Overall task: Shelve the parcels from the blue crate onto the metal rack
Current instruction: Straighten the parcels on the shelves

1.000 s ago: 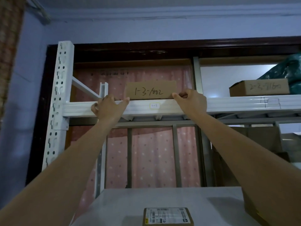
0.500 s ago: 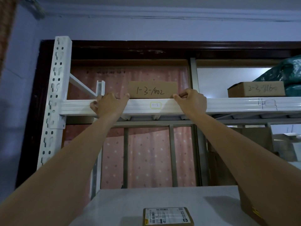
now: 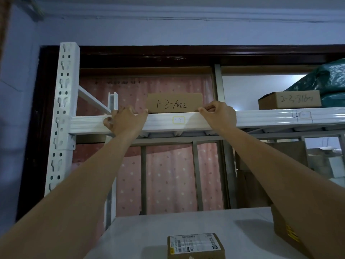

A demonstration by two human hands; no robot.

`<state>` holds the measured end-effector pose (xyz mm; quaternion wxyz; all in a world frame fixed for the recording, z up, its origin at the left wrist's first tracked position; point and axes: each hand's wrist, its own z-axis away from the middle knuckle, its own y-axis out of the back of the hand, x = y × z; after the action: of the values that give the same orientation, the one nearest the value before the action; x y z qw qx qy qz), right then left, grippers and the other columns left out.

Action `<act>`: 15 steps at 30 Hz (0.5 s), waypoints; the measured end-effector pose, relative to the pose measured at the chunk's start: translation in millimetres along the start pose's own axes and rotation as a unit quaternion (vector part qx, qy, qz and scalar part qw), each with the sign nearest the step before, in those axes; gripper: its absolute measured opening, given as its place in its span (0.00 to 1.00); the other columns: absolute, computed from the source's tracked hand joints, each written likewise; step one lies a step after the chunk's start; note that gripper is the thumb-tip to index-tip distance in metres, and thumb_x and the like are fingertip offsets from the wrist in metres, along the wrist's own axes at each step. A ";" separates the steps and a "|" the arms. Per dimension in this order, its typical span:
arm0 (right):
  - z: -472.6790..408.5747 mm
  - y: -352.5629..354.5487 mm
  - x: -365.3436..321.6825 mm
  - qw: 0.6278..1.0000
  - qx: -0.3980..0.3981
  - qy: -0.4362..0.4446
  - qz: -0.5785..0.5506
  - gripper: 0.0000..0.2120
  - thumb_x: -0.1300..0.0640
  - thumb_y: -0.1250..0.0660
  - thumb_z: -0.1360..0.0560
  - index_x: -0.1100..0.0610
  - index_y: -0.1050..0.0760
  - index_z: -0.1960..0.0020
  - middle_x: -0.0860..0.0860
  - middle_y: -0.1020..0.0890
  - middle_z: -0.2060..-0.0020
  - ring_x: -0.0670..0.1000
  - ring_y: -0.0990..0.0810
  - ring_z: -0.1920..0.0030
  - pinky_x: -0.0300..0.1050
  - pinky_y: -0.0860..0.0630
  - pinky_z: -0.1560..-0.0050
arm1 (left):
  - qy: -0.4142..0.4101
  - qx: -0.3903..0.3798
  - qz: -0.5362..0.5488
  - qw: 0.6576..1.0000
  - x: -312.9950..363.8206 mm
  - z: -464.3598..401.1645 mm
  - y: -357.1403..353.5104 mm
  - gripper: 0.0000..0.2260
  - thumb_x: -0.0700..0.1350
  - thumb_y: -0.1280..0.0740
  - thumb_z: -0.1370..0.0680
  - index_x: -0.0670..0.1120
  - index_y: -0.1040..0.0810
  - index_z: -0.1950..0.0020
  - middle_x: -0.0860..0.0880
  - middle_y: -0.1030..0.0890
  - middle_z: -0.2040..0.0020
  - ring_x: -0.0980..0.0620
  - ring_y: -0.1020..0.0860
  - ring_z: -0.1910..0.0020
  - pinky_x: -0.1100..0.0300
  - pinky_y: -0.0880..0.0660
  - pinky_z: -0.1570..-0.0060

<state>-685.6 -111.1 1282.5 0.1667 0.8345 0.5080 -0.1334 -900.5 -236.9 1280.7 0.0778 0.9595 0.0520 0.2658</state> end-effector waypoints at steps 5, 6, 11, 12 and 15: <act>-1.0 7.2 3.8 0.998 -0.051 0.028 0.017 0.13 0.43 0.35 0.24 0.52 0.22 0.48 0.48 0.18 0.52 0.48 0.22 0.51 0.45 0.24 0.46 | -0.022 0.013 -0.012 1.000 -7.2 -1.0 -4.5 0.19 0.60 0.40 0.25 0.46 0.22 0.51 0.44 0.23 0.44 0.42 0.32 0.36 0.41 0.45 0.32; -1.0 11.0 4.3 0.996 -0.072 0.039 0.023 0.13 0.44 0.35 0.24 0.52 0.22 0.47 0.48 0.18 0.51 0.48 0.23 0.51 0.44 0.25 0.47 | -0.020 0.007 -0.016 1.000 -8.1 -0.2 -3.1 0.18 0.60 0.41 0.25 0.46 0.23 0.51 0.44 0.23 0.45 0.42 0.31 0.37 0.41 0.45 0.32; -7.7 47.6 15.8 0.984 -0.146 0.096 0.042 0.17 0.50 0.34 0.23 0.58 0.26 0.39 0.53 0.20 0.44 0.51 0.23 0.46 0.43 0.27 0.46 | -0.018 0.005 -0.031 0.999 24.0 0.4 15.5 0.19 0.60 0.44 0.27 0.46 0.25 0.55 0.45 0.22 0.52 0.39 0.28 0.42 0.37 0.43 0.35; -11.5 59.2 20.1 0.985 -0.135 0.099 0.034 0.17 0.50 0.34 0.23 0.58 0.26 0.38 0.53 0.20 0.43 0.52 0.22 0.44 0.43 0.27 0.44 | -0.036 0.035 -0.024 0.998 39.5 1.0 19.6 0.18 0.59 0.43 0.29 0.46 0.25 0.54 0.45 0.22 0.51 0.40 0.28 0.42 0.38 0.40 0.35; -27.1 100.2 41.6 0.993 -0.069 0.099 0.000 0.17 0.50 0.33 0.24 0.58 0.25 0.39 0.52 0.19 0.45 0.51 0.22 0.43 0.44 0.27 0.45 | -0.114 0.068 0.039 0.990 102.0 11.7 22.7 0.14 0.56 0.41 0.29 0.47 0.29 0.54 0.48 0.25 0.51 0.43 0.29 0.44 0.45 0.36 0.42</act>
<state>-576.2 -109.4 1305.1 0.1732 0.8298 0.5303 -0.0149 -806.1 -246.3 1326.0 0.0071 0.9878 0.0238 0.1537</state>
